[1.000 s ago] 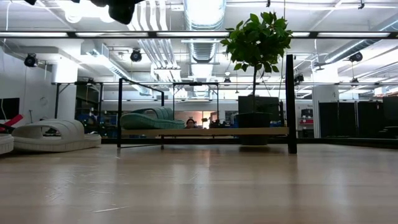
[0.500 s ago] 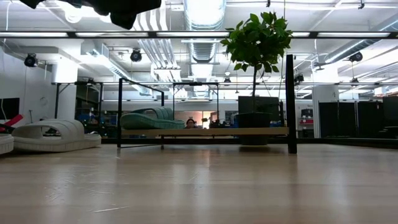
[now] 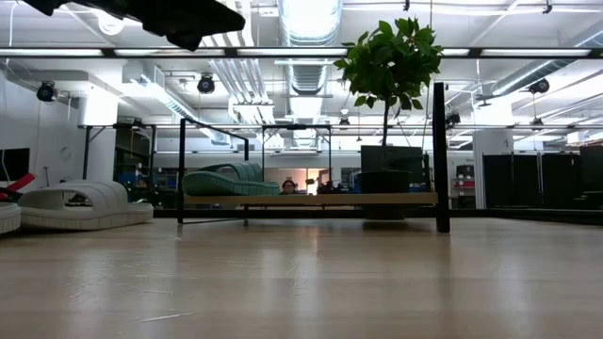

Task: Pick and place slides into the shelf
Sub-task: Put the green slipper on the shelf

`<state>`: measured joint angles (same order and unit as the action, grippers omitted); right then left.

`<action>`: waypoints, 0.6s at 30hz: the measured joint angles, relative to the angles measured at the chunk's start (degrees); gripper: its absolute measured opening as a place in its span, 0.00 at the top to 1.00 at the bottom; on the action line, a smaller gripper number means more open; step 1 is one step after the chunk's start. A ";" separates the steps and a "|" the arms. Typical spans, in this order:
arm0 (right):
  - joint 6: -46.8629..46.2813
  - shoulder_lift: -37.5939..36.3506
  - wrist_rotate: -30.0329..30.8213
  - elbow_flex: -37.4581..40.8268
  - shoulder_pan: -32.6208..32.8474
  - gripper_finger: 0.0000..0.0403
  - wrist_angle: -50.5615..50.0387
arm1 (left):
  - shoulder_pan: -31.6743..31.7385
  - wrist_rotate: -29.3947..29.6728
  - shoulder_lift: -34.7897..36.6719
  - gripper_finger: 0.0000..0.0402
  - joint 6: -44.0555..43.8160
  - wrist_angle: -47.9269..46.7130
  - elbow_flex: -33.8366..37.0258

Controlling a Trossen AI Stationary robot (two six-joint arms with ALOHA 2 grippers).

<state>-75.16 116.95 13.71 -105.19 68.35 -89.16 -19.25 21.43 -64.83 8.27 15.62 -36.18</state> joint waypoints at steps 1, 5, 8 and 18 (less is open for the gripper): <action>0.19 0.14 0.04 0.17 0.41 0.54 0.05 | 0.00 -0.01 0.06 0.96 0.00 -0.32 0.00; -0.76 2.01 0.03 1.00 1.98 0.54 0.09 | 0.00 0.05 0.06 0.96 -0.05 -1.72 0.00; -0.67 4.13 -0.03 1.11 2.12 0.54 -0.19 | 0.00 0.07 -0.03 0.96 -0.32 -1.68 0.00; 3.34 8.65 -0.26 1.94 2.05 0.58 -0.84 | 0.00 0.10 -0.01 0.96 -0.37 -1.64 0.00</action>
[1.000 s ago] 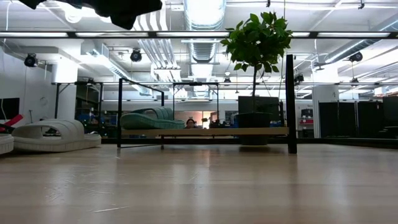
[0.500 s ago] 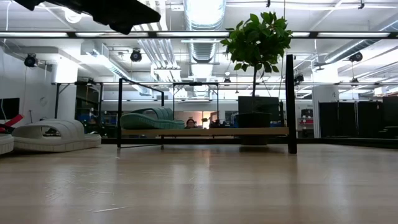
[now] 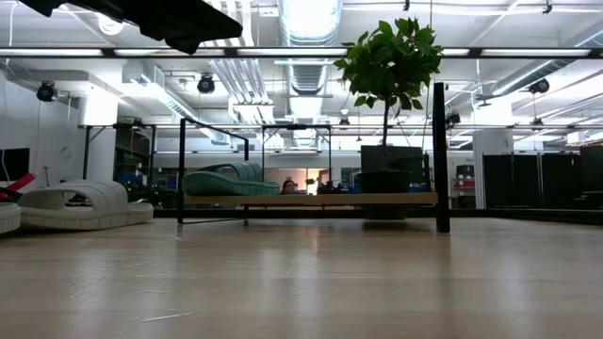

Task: Pick and place slides into the shelf
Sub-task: Put the green slipper on the shelf

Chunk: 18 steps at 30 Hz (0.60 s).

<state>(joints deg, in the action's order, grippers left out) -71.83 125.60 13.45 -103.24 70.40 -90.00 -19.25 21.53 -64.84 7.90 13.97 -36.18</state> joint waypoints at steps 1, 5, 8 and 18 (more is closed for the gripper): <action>-0.12 0.02 0.01 0.37 0.19 0.59 -0.02 | 0.00 0.01 0.00 0.96 -0.02 -0.01 0.00; -1.92 0.04 -0.36 2.53 0.23 0.64 -0.02 | 0.00 0.01 0.00 0.96 -0.09 0.01 0.00; -4.83 0.04 -2.72 4.01 0.53 0.67 -0.02 | 0.00 0.00 0.00 0.96 -0.11 0.01 0.00; -9.65 0.04 -4.43 9.39 1.90 0.69 0.12 | 0.00 0.01 0.02 0.96 -0.22 0.05 0.00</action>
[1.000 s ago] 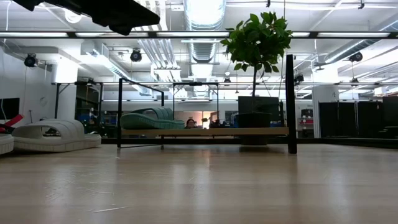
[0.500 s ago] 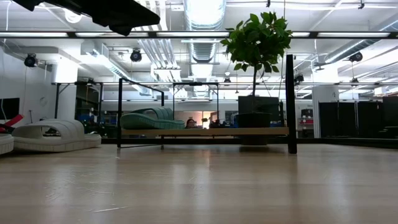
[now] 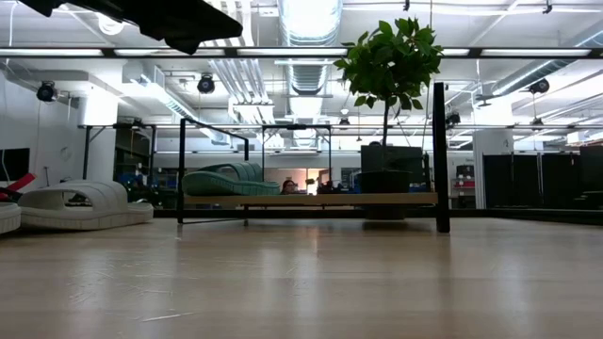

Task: Pick and place slides into the shelf
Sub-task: Put the green slipper on the shelf

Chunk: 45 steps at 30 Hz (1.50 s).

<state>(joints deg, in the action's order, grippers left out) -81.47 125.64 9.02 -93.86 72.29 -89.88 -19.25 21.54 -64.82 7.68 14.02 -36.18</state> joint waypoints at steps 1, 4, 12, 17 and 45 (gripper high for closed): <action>-0.57 0.00 0.00 0.56 -0.03 0.69 -0.03 | 0.00 0.00 0.00 0.96 0.00 0.00 0.00; -1.60 0.00 0.05 1.91 -0.07 0.70 -0.08 | 0.00 0.00 0.00 0.96 0.00 0.02 0.00; -2.56 0.00 0.25 2.40 -0.31 0.74 -0.18 | 0.00 0.00 -0.27 0.96 -0.02 0.07 0.00; -2.51 0.00 4.02 2.40 -0.31 0.85 -0.17 | 0.00 0.00 -0.66 0.96 -0.02 0.05 0.00; 7.08 -6.21 26.29 1.74 -2.23 0.97 -0.18 | 0.00 0.02 -3.02 0.96 0.05 0.44 -0.03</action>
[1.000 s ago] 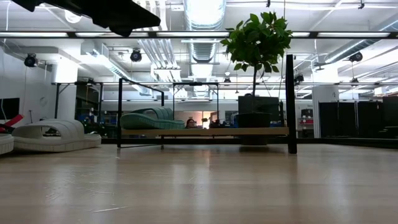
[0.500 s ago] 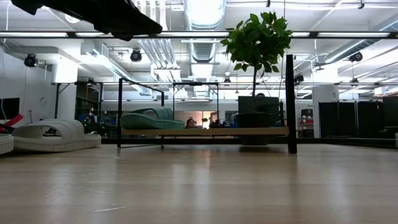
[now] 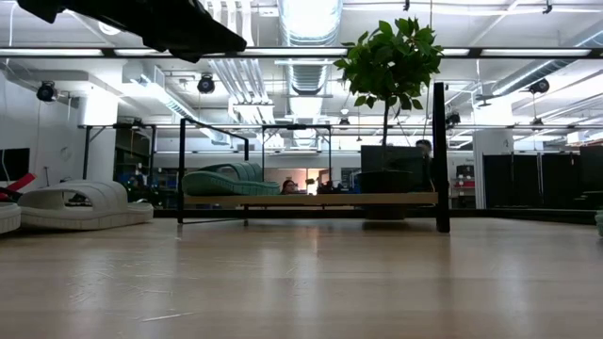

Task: Pick and place slides into the shelf
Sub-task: Put the green slipper on the shelf

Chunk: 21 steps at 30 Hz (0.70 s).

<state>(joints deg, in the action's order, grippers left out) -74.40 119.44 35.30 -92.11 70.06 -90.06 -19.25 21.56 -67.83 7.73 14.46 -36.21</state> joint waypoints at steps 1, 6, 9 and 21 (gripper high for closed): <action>0.63 -0.08 1.05 -0.22 -0.04 0.98 0.06 | 0.00 0.00 0.00 0.96 0.02 0.00 -0.02; 4.02 -0.15 3.37 -1.61 -0.49 0.98 0.00 | 0.00 0.00 0.00 0.96 0.02 -0.04 0.00; 4.86 -0.18 3.44 -2.54 -0.87 0.98 0.00 | 0.00 0.00 0.02 0.96 0.02 -0.33 -0.01; 5.28 -0.26 0.52 -5.66 -1.13 0.94 2.71 | 0.00 0.00 0.04 0.96 0.02 -0.48 0.00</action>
<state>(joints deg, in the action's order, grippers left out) -69.12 119.17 35.82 -97.77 68.93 -87.35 -19.25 21.56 -67.79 7.75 13.98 -36.22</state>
